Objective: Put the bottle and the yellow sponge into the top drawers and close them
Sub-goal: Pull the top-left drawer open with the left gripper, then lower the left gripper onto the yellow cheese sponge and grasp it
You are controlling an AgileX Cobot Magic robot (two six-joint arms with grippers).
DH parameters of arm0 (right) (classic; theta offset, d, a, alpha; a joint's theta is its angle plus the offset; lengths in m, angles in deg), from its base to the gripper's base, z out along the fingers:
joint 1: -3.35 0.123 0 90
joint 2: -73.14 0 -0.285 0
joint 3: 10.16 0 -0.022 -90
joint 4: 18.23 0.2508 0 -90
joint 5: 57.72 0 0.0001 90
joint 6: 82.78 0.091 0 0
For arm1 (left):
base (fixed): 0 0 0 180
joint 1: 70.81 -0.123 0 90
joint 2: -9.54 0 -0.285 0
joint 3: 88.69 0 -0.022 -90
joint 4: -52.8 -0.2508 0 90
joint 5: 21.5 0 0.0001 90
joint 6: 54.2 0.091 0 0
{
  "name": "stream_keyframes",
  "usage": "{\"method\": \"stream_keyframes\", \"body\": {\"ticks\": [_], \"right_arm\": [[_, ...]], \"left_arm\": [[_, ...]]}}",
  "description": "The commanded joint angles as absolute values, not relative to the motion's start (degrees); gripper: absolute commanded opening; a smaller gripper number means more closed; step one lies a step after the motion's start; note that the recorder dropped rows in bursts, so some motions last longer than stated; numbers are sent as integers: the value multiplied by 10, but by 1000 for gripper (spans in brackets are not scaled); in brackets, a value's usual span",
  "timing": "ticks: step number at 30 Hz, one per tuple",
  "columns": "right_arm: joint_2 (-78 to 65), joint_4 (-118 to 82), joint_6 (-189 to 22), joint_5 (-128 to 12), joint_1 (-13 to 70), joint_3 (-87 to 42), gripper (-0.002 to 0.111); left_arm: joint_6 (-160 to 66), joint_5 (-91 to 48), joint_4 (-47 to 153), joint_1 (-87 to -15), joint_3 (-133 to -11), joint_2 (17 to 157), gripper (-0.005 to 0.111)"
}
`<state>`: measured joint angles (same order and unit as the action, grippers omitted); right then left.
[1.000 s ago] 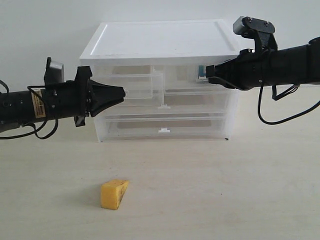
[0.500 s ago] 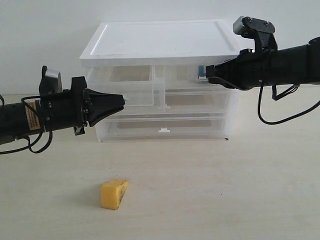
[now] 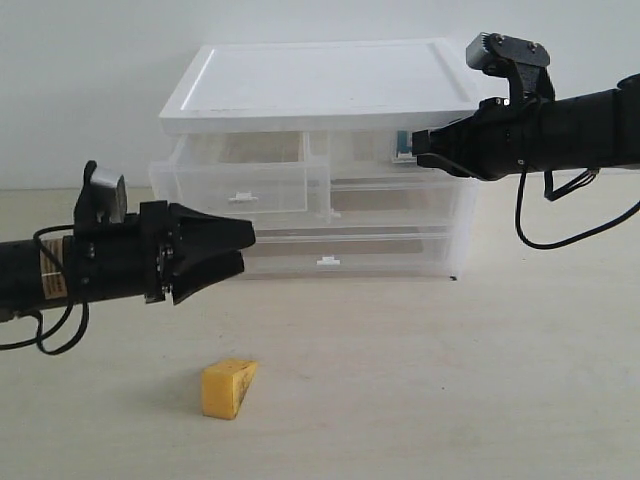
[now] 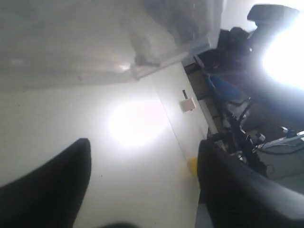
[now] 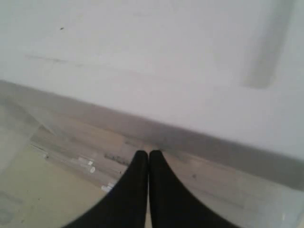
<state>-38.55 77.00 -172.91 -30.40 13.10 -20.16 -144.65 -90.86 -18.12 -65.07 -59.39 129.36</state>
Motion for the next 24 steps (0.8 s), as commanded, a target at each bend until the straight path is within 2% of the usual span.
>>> {"method": "stream_keyframes", "body": {"ticks": [1, 3, 7, 16, 24], "right_arm": [[-383, 774, -1734, -312, 130, -199, 0], [-383, 774, -1734, -312, 130, -199, 0], [-383, 774, -1734, -312, 130, -199, 0], [-383, 771, -1731, -311, 130, -199, 0], [-383, 771, -1732, -311, 130, -199, 0]], "left_arm": [[-1401, -915, -202, -665, -546, 1258, 61], [-1394, -910, -248, -676, -535, 1233, 61], [-1402, -699, -330, -669, -511, 1174, 61], [-1431, -398, -364, -518, -501, 1149, 61], [-1434, -345, -350, -441, -522, 1154, 62]]}}
